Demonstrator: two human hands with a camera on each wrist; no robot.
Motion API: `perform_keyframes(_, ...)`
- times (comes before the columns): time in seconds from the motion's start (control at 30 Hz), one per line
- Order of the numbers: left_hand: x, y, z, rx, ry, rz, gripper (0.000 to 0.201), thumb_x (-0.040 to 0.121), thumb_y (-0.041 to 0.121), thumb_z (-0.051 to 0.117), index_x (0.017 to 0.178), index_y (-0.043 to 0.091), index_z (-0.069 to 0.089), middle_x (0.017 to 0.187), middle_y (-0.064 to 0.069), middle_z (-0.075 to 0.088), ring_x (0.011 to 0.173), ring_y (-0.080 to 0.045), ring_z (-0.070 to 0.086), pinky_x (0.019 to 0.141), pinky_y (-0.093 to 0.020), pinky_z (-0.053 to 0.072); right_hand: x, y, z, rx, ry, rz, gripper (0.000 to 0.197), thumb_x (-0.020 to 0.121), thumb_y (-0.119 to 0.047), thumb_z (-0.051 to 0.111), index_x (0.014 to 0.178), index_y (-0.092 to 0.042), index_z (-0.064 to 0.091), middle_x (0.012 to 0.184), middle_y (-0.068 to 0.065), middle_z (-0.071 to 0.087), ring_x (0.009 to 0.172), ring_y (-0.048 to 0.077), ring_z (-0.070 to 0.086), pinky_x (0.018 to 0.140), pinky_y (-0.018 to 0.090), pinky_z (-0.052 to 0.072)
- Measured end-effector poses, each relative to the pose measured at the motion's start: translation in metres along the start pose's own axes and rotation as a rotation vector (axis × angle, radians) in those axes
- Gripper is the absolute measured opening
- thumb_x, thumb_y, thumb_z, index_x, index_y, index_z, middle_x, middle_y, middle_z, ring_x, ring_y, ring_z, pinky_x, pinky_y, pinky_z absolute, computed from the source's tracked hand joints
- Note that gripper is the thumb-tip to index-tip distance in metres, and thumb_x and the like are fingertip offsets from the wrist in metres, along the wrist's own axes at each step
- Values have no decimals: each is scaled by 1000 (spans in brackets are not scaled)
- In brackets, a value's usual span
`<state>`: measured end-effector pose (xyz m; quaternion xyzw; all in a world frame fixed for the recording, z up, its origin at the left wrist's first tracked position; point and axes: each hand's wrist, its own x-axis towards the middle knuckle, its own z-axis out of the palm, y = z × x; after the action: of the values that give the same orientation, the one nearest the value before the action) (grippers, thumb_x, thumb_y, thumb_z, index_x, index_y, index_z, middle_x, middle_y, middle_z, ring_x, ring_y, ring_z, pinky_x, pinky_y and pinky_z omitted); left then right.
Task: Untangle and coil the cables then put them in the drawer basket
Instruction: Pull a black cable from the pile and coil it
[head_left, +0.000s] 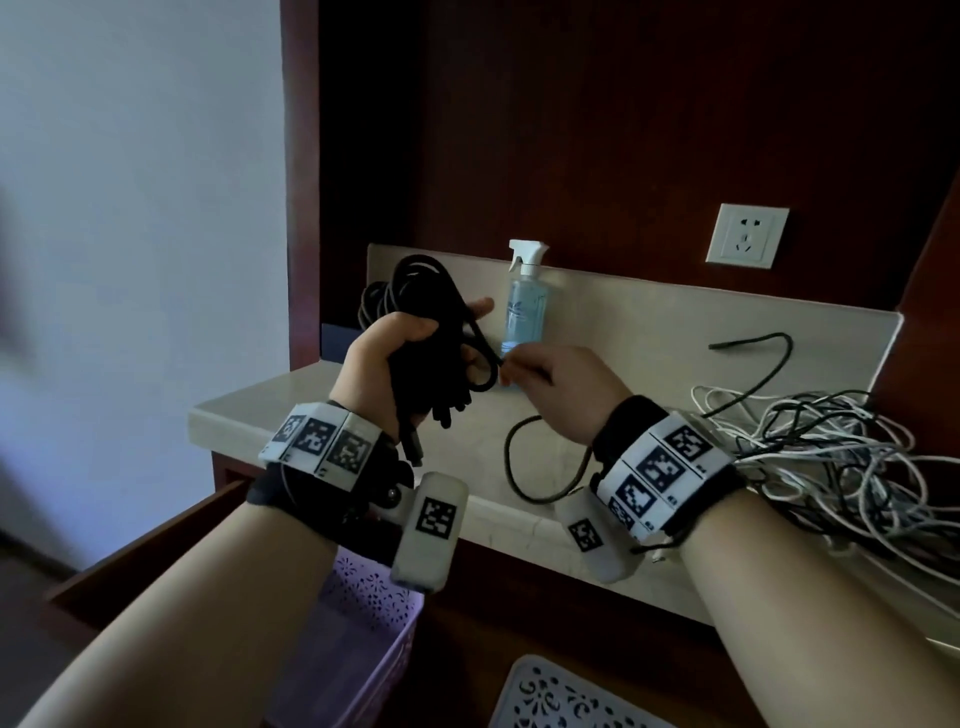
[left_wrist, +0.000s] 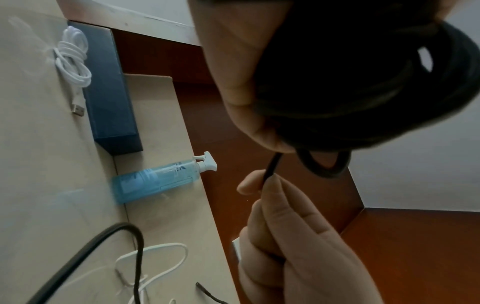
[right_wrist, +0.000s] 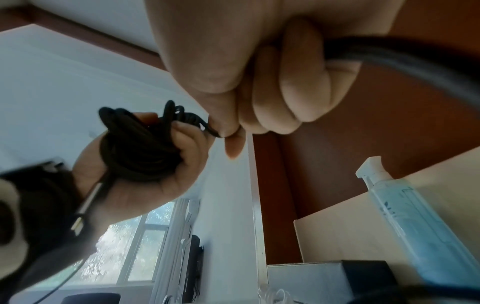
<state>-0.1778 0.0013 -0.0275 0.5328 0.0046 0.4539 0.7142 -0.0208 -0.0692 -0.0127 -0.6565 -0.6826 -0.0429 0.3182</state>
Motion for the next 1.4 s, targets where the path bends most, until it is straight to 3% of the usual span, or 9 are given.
perform_keyframes(0.1,2,-5,-2,56,98,-8,36,84,16,39,86,3,72,88,-13,65,67,-20,60,57,-28,51,-3,-3,3,-76,-52,1,22,97,-26,44,92,-21,65,91,-1,62,85,19,56,67,23,34)
perform_keyframes(0.27,9,-9,-13,238,267,-9,28,65,28,58,75,9,76,88,-17,66,79,-34,55,68,-39,37,-5,-3,3,-156,-73,1,27,98,-28,41,109,-20,65,110,-3,64,100,16,55,62,16,29)
perform_keyframes(0.47,22,6,-23,22,394,26,23,88,23,48,77,5,58,61,-4,62,49,-16,58,41,-18,39,-1,12,3,187,-130,144,21,99,-19,39,103,-9,57,65,-6,43,55,7,41,51,12,36)
perform_keyframes(0.63,28,18,-47,-57,470,128,32,90,20,43,67,6,62,60,-6,63,56,-20,62,54,-23,48,-3,31,-3,317,-160,290,22,101,-20,34,99,-16,55,66,3,40,54,14,44,53,23,41)
perform_keyframes(0.73,30,18,-64,-33,537,96,19,86,22,50,74,8,55,68,-6,55,58,-20,56,46,-21,42,3,29,-7,175,-110,175,26,99,-22,41,115,-22,61,99,4,63,88,18,56,77,25,41)
perform_keyframes(0.8,34,17,-76,-34,605,70,19,88,20,49,73,9,53,65,-3,54,51,-16,55,40,-17,39,5,20,-11,-19,-117,64,28,95,-26,50,120,-24,62,122,-5,61,113,12,53,90,18,35)
perform_keyframes(1.07,50,8,-101,202,790,-31,13,73,19,64,77,8,61,75,-10,59,66,-24,59,67,-32,47,11,-38,-9,-139,-258,-195,27,92,-21,55,118,-21,64,89,-21,52,83,4,52,72,4,38)
perform_keyframes(1.17,49,1,-98,299,734,-108,66,62,27,69,121,-1,56,95,-20,63,64,-23,60,51,-26,46,13,-52,-13,-239,-259,-287,27,93,-23,53,117,-24,65,97,-10,57,95,7,51,80,13,36)
perform_keyframes(1.4,23,-9,-56,420,343,-86,21,80,6,64,98,-3,57,69,-11,60,58,-20,59,55,-27,46,33,-61,-33,-324,-20,-405,22,93,-21,52,108,-24,67,81,-4,51,79,15,52,73,33,43)
